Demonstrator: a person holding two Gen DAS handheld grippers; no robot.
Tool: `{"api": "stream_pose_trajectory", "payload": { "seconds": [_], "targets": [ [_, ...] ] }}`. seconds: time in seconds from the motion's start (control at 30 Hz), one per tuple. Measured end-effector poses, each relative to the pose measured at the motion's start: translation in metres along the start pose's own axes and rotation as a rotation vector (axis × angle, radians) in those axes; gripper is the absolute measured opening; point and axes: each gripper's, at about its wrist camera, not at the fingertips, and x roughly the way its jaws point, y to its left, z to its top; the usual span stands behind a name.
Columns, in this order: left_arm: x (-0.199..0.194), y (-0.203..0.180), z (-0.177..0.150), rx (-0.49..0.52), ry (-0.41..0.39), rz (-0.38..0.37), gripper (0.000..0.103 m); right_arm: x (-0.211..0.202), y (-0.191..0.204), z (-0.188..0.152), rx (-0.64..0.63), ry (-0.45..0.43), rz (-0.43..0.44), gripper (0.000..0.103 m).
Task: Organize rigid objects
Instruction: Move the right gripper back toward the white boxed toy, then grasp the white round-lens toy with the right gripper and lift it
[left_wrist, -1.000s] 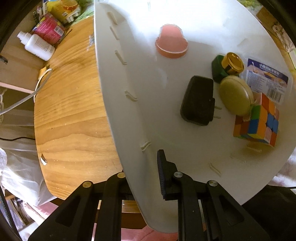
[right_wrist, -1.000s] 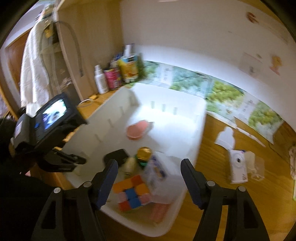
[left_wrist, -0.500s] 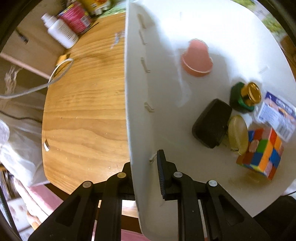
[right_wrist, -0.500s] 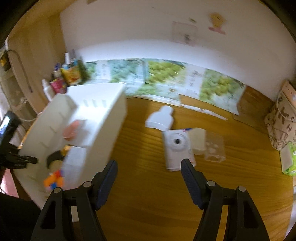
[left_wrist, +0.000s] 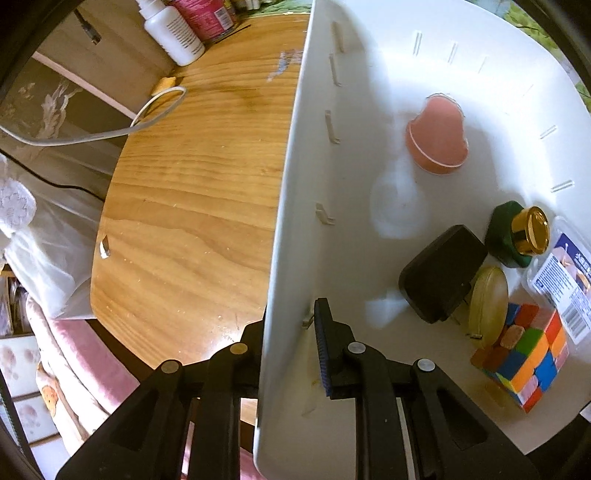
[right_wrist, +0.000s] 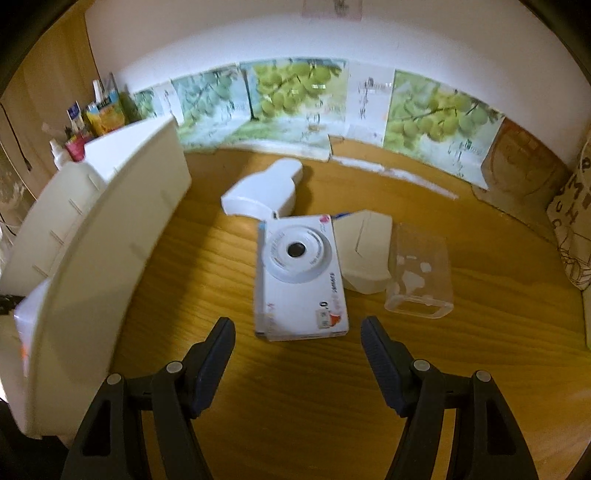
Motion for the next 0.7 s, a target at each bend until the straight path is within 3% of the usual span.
{"api": "stream_pose_trajectory", "payload": {
  "seconds": [0.33,0.47,0.7],
  "targets": [
    [0.003,-0.009,0.0,-0.047,0.004,0.018,0.022,0.019,0.001,0.004,-0.037,0.014,0.019,0.071],
    [0.003,-0.008,0.0,-0.045,0.0,0.016,0.022,0.025,0.003,0.008,-0.042,0.022,0.011,0.058],
    [0.003,-0.002,0.0,-0.028,-0.006,0.006,0.022,0.025,0.005,0.011,-0.012,0.05,0.0,0.058]
  ]
}}
